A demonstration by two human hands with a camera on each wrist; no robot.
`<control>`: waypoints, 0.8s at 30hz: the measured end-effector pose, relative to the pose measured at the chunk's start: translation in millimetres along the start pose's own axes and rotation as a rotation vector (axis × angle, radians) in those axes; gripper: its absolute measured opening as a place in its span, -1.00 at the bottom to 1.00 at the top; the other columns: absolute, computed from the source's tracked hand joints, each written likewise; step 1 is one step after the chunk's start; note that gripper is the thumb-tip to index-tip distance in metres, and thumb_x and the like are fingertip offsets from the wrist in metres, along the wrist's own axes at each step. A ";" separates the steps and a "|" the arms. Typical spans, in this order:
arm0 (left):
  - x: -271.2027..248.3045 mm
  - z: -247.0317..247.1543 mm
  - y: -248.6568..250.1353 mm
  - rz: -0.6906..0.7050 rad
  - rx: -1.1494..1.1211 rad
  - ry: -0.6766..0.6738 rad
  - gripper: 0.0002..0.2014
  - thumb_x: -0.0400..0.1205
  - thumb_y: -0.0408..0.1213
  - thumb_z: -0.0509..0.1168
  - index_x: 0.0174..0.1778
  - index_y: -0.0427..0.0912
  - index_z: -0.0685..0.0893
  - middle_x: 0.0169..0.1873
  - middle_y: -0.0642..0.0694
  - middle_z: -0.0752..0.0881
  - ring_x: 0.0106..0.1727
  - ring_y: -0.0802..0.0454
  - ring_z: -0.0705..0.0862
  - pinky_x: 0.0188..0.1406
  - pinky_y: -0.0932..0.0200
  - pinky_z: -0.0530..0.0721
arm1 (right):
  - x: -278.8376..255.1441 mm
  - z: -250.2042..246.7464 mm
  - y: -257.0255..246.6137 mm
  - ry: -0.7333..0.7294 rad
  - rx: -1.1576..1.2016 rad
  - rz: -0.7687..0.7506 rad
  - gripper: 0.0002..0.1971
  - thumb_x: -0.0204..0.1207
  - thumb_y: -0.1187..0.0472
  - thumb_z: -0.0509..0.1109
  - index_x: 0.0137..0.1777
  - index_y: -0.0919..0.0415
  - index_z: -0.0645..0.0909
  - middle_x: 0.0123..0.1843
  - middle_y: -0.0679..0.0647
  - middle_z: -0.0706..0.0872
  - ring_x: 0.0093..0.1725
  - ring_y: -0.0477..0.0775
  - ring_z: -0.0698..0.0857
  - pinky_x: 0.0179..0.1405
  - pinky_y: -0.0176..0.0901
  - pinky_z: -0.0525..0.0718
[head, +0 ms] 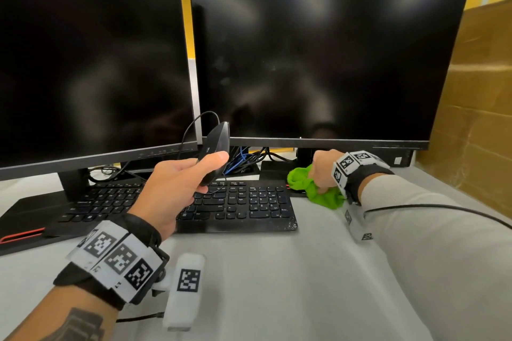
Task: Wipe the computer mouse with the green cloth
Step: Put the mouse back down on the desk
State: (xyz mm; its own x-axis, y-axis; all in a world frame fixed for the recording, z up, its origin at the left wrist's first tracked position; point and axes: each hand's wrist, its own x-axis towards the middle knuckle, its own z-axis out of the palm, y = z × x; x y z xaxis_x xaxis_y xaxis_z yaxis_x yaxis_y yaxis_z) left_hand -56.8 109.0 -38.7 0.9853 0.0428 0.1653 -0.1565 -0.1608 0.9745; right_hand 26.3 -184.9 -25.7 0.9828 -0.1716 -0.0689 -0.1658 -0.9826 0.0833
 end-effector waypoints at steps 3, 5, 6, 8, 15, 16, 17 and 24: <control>-0.3 0.3 0.1 0.003 -0.008 0.002 -0.75 0.52 0.20 0.53 -0.26 0.12 0.89 -0.47 0.18 0.75 -0.02 -0.05 0.73 0.16 -0.11 0.63 | -4.0 6.0 -13.9 -0.027 0.087 -0.048 -0.42 0.40 0.08 0.72 0.41 0.20 0.71 0.23 0.18 0.84 0.26 0.26 0.80 0.33 0.09 0.77; 1.0 -1.7 -0.6 0.010 -0.022 0.008 -0.73 0.51 0.20 0.53 -0.14 0.08 0.88 -0.49 0.20 0.73 -0.02 -0.04 0.73 0.17 -0.11 0.62 | -4.7 3.0 -11.5 -0.054 0.119 -0.025 -0.42 0.37 0.15 0.73 0.39 0.24 0.71 0.17 0.21 0.84 0.23 0.30 0.81 0.30 0.12 0.79; 1.8 -2.8 -1.0 0.013 -0.027 0.012 -0.72 0.51 0.20 0.53 -0.11 0.06 0.87 -0.55 0.23 0.71 -0.02 -0.04 0.73 0.17 -0.10 0.62 | -3.4 1.1 -6.4 -0.049 0.115 -0.001 -0.44 0.30 0.15 0.74 0.31 0.23 0.71 0.06 0.20 0.84 0.16 0.32 0.82 0.25 0.13 0.81; 2.6 -4.2 -1.1 0.010 -0.031 0.011 -0.72 0.52 0.19 0.53 -0.14 0.05 0.87 -0.64 0.25 0.67 -0.03 -0.05 0.71 0.15 -0.09 0.60 | -6.0 -3.4 4.6 -0.007 0.077 0.059 -0.49 0.15 0.09 0.66 0.12 0.17 0.67 -0.19 0.12 0.72 0.00 0.34 0.81 0.16 0.16 0.83; 0.0 -1.6 -1.1 0.001 0.009 -0.026 -0.72 0.53 0.20 0.52 -0.16 0.07 0.91 -0.22 0.09 0.82 -0.03 -0.02 0.73 0.31 -0.19 0.66 | -5.3 1.5 -11.6 0.018 0.146 -0.034 -0.53 0.33 -0.02 0.71 0.18 0.14 0.71 0.05 0.14 0.80 0.10 0.28 0.80 0.22 0.11 0.81; 0.0 -1.5 -1.5 -0.001 0.009 -0.029 -0.73 0.54 0.20 0.52 -0.17 0.07 0.91 -0.18 0.06 0.81 -0.02 -0.02 0.73 0.32 -0.20 0.66 | -4.1 3.5 -17.3 -0.007 0.144 -0.085 -0.51 0.42 0.00 0.68 0.29 0.22 0.76 0.18 0.19 0.82 0.21 0.28 0.80 0.27 0.07 0.78; -0.2 -1.6 -1.5 -0.002 0.008 -0.028 -0.73 0.54 0.19 0.53 -0.21 0.08 0.92 -0.20 0.06 0.81 -0.02 -0.03 0.73 0.30 -0.18 0.66 | -4.0 4.2 -21.3 -0.025 0.140 -0.098 -0.51 0.50 0.03 0.64 0.35 0.27 0.74 0.26 0.22 0.81 0.28 0.29 0.78 0.29 0.02 0.75; 2.9 -5.1 -2.7 0.011 -0.015 -0.034 -0.76 0.50 0.23 0.54 -0.22 0.17 0.94 -0.54 0.28 0.76 -0.06 -0.01 0.73 0.14 -0.07 0.62 | 9.8 6.3 13.5 -0.035 0.110 0.049 -0.75 0.40 0.11 0.68 -0.30 0.13 0.65 -0.17 0.12 0.78 -0.16 0.21 0.76 -0.09 -0.05 0.70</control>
State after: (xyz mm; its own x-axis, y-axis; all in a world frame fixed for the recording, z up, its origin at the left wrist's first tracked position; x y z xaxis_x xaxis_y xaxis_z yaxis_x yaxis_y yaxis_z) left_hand -53.9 114.6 -40.0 0.9852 0.0074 0.1714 -0.1685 -0.1465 0.9748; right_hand 33.2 -200.3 -31.5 0.9701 -0.2199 -0.1023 -0.2232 -0.9745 -0.0220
